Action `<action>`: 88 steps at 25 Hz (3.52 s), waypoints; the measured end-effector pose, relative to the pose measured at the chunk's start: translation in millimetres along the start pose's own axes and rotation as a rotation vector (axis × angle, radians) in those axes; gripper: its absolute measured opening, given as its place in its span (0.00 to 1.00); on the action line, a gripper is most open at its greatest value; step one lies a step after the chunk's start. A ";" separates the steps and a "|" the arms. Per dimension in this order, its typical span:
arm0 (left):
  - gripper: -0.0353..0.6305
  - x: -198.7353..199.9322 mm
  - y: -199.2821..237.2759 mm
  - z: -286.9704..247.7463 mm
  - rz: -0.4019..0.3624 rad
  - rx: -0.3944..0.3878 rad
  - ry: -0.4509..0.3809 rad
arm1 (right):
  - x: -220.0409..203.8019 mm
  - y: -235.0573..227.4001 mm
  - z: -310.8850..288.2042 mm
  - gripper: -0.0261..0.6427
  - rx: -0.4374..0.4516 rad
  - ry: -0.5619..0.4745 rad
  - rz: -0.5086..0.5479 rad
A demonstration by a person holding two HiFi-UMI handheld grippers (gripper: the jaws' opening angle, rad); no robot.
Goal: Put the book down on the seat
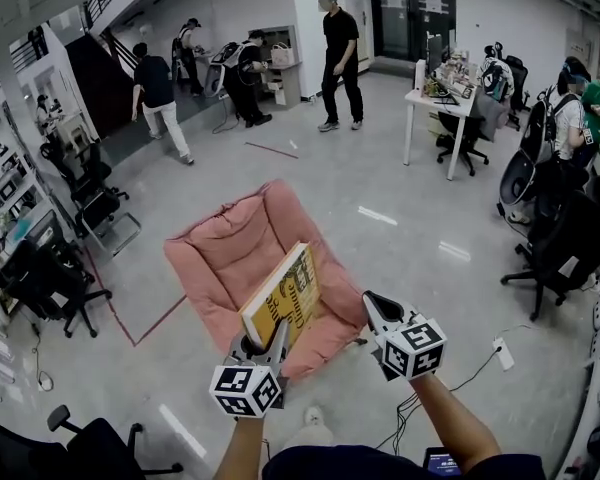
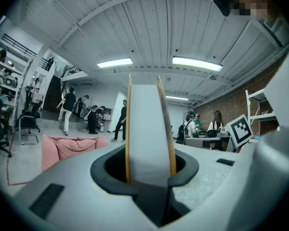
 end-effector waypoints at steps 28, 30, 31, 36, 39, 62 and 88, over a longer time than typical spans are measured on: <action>0.27 24.5 102.6 -101.4 0.024 -0.061 0.054 | 23.8 -27.1 -131.5 0.07 -0.059 0.042 -0.008; 0.27 23.6 107.1 -104.7 0.027 -0.064 0.059 | 23.4 -28.0 -135.7 0.07 -0.063 0.044 -0.009; 0.27 23.2 109.1 -106.5 0.029 -0.065 0.061 | 23.1 -28.2 -137.8 0.07 -0.064 0.045 -0.009; 0.27 23.8 117.3 -115.4 0.033 -0.076 0.067 | 22.9 -30.2 -148.5 0.07 -0.072 0.052 -0.008; 0.27 24.5 121.8 -119.1 0.034 -0.079 0.065 | 23.1 -31.1 -154.1 0.07 -0.076 0.057 -0.006; 0.27 7.9 153.3 -110.8 0.058 -0.077 0.083 | 8.8 -7.8 -181.0 0.07 -0.068 0.086 0.000; 0.27 -33.7 158.3 -108.6 0.163 0.066 0.148 | -25.3 -14.0 -204.9 0.07 0.042 0.194 -0.008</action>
Point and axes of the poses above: the fingertips, and each gripper's own axes: z backward along the fingers, y to its left, x out of its top, the point moved 5 cm from there along z, backward along the fingers, and after that the axes turned 1 degree about -y, right-handed, at the moved point
